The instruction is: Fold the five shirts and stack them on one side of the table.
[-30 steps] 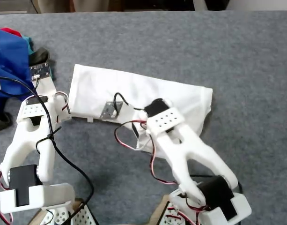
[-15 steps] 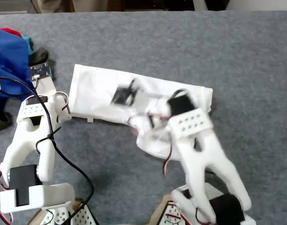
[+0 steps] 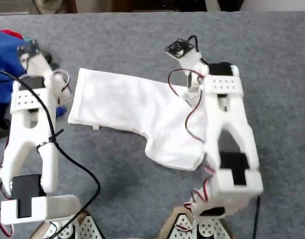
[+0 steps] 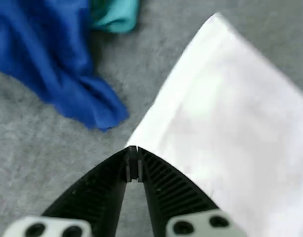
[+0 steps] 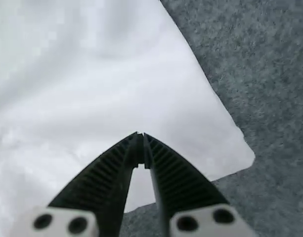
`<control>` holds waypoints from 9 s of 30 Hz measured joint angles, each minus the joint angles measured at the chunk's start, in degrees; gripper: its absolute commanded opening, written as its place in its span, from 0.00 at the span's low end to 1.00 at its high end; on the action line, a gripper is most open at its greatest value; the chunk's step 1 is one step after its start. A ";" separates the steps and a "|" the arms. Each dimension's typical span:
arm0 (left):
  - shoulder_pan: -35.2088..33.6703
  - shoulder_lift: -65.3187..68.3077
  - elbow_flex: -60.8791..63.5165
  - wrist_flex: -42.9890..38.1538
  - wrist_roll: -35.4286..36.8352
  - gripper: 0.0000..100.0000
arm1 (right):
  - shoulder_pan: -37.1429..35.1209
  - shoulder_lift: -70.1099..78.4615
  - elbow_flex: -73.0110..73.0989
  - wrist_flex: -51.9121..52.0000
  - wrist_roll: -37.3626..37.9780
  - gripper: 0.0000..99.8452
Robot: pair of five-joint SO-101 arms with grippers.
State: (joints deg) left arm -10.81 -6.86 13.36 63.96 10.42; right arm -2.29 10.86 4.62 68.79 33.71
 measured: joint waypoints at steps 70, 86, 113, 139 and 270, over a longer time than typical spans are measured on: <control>-6.86 -12.22 41.41 -26.99 -14.42 0.02 | -15.38 -35.87 43.69 7.91 18.02 0.31; -7.21 -12.66 42.02 -27.96 -14.33 0.02 | -24.18 -35.96 55.82 4.57 18.02 0.23; -7.21 -12.66 42.02 -27.96 -14.33 0.02 | -33.23 -35.96 46.59 8.62 8.00 0.29; -7.21 -12.66 42.02 -27.96 -14.33 0.02 | -24.18 -21.71 49.14 -11.52 8.35 0.11; -7.21 -12.66 42.02 -27.96 -14.33 0.02 | -18.11 15.82 -9.14 3.87 9.05 0.01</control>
State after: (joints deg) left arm -18.02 -19.52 55.38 36.00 -3.91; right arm -20.40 26.68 -4.53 72.66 42.77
